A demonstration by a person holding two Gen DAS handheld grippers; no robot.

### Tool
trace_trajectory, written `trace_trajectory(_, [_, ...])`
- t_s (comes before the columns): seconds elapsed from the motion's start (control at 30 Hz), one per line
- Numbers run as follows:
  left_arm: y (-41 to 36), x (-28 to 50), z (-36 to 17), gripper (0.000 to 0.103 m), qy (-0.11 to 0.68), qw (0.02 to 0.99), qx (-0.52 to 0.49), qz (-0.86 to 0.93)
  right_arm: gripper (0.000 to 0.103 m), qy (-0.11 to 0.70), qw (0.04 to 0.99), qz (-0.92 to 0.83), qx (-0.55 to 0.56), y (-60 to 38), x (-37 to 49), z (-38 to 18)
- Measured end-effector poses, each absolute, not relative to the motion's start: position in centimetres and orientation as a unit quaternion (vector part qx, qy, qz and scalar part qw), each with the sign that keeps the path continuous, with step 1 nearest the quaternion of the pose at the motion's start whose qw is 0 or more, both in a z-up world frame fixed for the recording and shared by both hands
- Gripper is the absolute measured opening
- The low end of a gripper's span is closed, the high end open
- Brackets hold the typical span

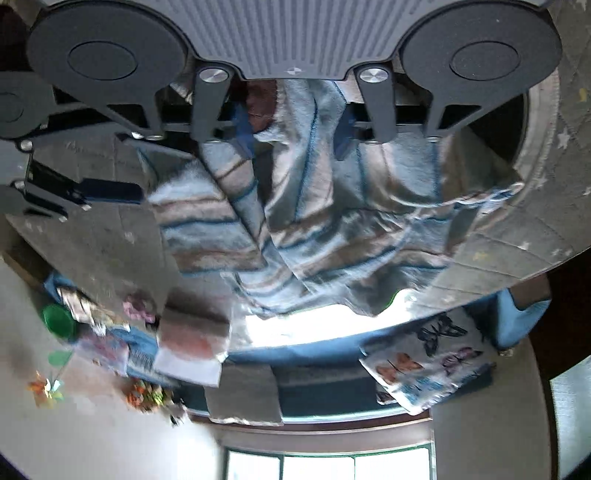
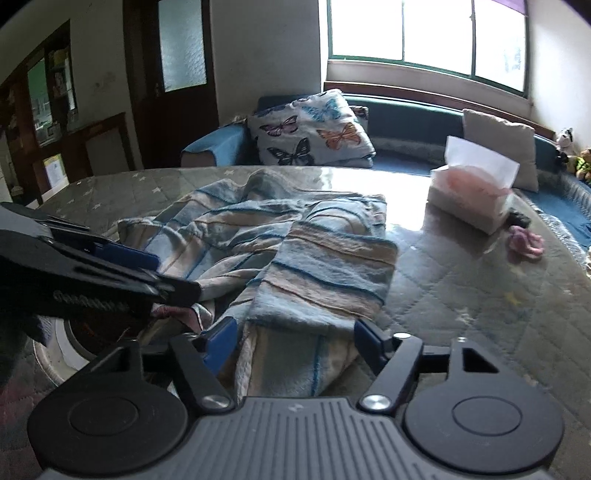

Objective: Fold clothes

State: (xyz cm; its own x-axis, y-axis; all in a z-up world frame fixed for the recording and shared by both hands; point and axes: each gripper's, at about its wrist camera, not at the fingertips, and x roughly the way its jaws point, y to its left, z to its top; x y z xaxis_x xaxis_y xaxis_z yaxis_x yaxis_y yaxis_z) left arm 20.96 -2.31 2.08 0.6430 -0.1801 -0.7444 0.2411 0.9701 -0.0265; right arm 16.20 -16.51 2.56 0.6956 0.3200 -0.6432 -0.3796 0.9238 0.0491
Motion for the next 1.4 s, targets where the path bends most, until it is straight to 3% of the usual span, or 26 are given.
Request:
trace_trajectory(0.03, [-2.3,21.0,1.9,0.018,0.41,0.904,0.035,-0.117,0.055,0.345,0.918,0.193,-0.041,-16.4,16.5,2.3])
trace_trajectory(0.27, [-1.0,18.7,3.1,0.011,0.383,0.919,0.015,-0.091,0.009,0.342,0.919,0.196,-0.012,-17.6,16.0,2.5])
trace_trajectory(0.47, [1.7,14.8,5.4,0.01,0.352,0.934,-0.011,-0.056,0.002,0.325,0.927,0.187,0.0,-19.0,14.6,3.6])
trace_trajectory(1.0, [7.9,2.4,4.2,0.011,0.381,0.924,-0.036,-0.002,0.002,0.345,0.923,0.173,0.009,-24.0,6.1,4.3])
trace_trajectory(1.13, [7.5,3.0,5.0,0.014,0.366,0.93,-0.024,-0.003,0.01,0.349,0.921,0.176,-0.002,-23.7,6.0,4.3])
trace_trajectory(1.2, [7.2,3.4,5.4,0.019,0.359,0.933,-0.018,-0.004,0.018,0.346,0.921,0.177,-0.006,-23.3,6.4,4.5])
trace_trajectory(1.27, [7.0,3.7,5.8,0.021,0.352,0.936,-0.012,-0.005,0.036,0.335,0.924,0.183,-0.013,-22.5,6.8,4.8])
trace_trajectory(1.33, [6.8,4.1,6.2,0.021,0.344,0.939,-0.006,-0.006,0.037,0.327,0.926,0.186,-0.021,-21.7,7.5,4.9])
trace_trajectory(1.4, [6.6,4.4,6.6,0.021,0.336,0.942,0.0,-0.007,0.044,0.325,0.927,0.185,-0.028,-20.9,8.5,4.7])
